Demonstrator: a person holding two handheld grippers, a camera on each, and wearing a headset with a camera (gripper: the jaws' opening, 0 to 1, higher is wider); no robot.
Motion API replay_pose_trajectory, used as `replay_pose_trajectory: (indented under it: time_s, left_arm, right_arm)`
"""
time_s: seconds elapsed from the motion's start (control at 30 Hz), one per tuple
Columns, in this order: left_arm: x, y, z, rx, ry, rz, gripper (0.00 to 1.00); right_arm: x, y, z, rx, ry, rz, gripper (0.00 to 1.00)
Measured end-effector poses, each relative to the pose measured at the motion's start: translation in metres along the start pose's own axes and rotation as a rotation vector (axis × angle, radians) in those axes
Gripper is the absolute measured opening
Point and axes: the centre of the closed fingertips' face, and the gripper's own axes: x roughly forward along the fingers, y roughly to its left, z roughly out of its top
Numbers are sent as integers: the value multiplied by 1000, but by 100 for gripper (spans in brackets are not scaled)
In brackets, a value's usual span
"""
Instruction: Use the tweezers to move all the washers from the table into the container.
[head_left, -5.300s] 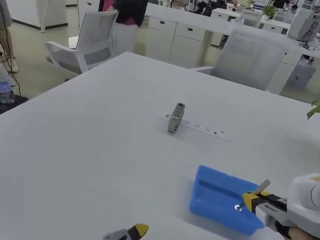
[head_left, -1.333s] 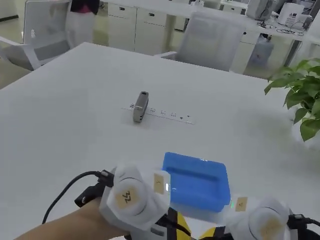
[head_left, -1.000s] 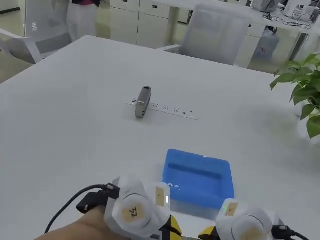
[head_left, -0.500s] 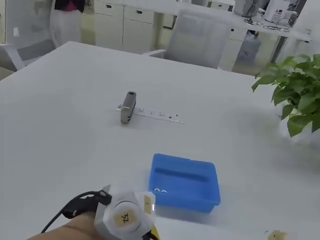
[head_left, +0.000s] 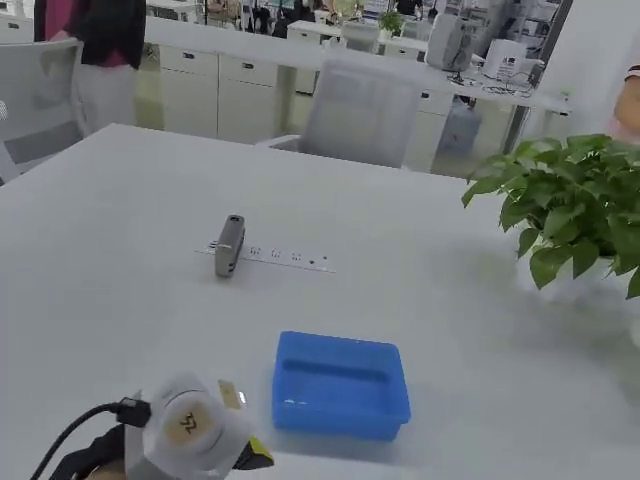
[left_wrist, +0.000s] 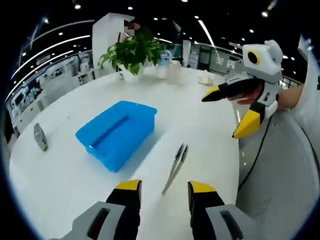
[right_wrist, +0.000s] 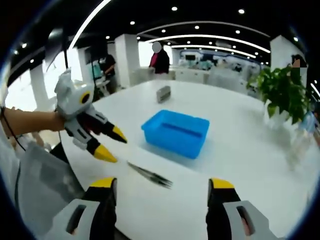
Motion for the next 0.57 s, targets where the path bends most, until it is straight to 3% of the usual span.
replay_pose_trajectory:
  time_s: [0.13, 0.23, 0.33, 0.57]
  left_arm:
    - [-25, 6, 7, -105, -38, 109, 65]
    - [-47, 7, 12, -151, -102, 216, 78]
    - [-61, 7, 6, -186, -98, 297, 90]
    - [-80, 2, -3, -206, -111, 369, 97]
  right_arm:
    - [-4, -1, 2, 22, -18, -3, 78]
    - [-7, -6, 8, 21, -56, -23, 81]
    - [-8, -9, 9, 28, -69, -33, 86]
    - [-11, -8, 12, 19, -87, -42, 90]
